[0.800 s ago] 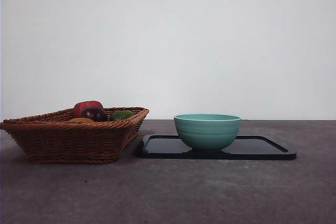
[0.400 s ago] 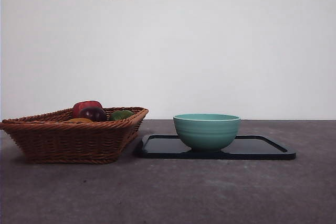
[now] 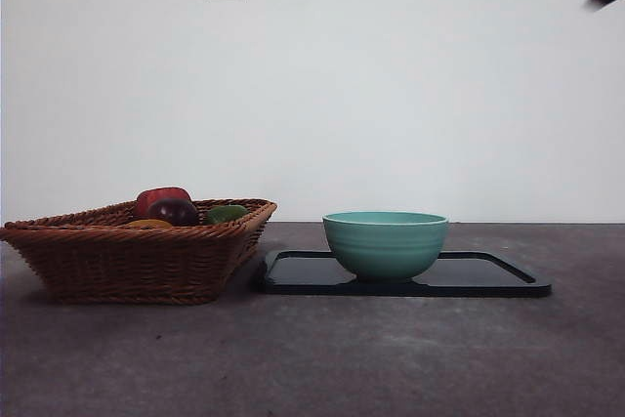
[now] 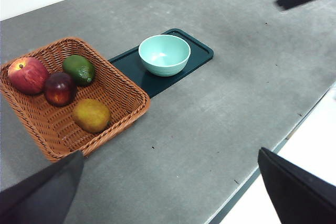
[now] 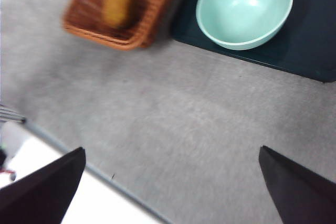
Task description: Pick up the wifruite, put it on the bowl, pick up the plate, put it on desk
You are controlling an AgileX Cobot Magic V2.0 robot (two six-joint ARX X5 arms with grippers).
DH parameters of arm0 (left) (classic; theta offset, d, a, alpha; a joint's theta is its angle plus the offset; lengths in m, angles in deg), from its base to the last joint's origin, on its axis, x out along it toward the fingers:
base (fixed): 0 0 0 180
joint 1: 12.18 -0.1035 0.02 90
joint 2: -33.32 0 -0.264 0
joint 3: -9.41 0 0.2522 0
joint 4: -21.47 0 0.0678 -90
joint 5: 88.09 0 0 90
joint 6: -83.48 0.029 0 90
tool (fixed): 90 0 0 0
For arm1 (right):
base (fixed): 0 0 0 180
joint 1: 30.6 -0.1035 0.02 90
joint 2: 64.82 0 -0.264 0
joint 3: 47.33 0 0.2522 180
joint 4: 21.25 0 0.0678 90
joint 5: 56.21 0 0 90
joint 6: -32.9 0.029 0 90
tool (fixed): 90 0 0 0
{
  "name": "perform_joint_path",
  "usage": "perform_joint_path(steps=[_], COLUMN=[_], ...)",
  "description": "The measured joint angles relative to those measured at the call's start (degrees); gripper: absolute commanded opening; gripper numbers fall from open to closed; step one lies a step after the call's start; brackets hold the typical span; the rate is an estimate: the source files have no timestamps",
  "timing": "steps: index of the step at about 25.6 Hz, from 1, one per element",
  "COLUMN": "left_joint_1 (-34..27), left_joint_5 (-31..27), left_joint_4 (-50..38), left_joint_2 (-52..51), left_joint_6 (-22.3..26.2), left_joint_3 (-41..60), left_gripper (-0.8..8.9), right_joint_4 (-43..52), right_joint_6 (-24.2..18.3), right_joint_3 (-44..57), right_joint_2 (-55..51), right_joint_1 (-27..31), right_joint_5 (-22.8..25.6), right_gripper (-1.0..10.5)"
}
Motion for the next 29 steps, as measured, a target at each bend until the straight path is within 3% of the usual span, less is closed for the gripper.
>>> perform_joint_path(steps=[9, 15, 18, 24, 29], left_joint_1=[0.0, 0.0, 0.0, 0.0, 0.0], left_joint_5=[-0.02, 0.0, 0.0, 0.0, 0.0], left_joint_4=[0.0, -0.02, -0.02, -0.02, 0.0], left_joint_2=[-0.02, -0.02, -0.02, -0.04, -0.04], left_joint_6=[0.0, 0.0, 0.0, 0.0, 0.02], left_joint_3=[0.0, 0.0, 0.0, 0.0, 0.0], left_gripper=[5.32, 5.31, 5.32, 5.31, 5.31], right_joint_4=[-1.66, 1.81, 4.76, 4.9, 4.72], right_joint_6=[-0.87, -1.97, -1.97, -3.17, -4.92], right_joint_3=[-20.92, -25.94, -25.97, -26.12, -26.36], right_joint_2=[40.65, 53.22, 55.65, 59.14, 59.36], right_joint_1=[6.29, 10.23, 11.54, 12.02, 11.67], right_joint_5=[0.04, 0.2, 0.28, 0.0, 0.15], right_gripper=[5.6, 5.5, 4.4, 0.4, 0.0])
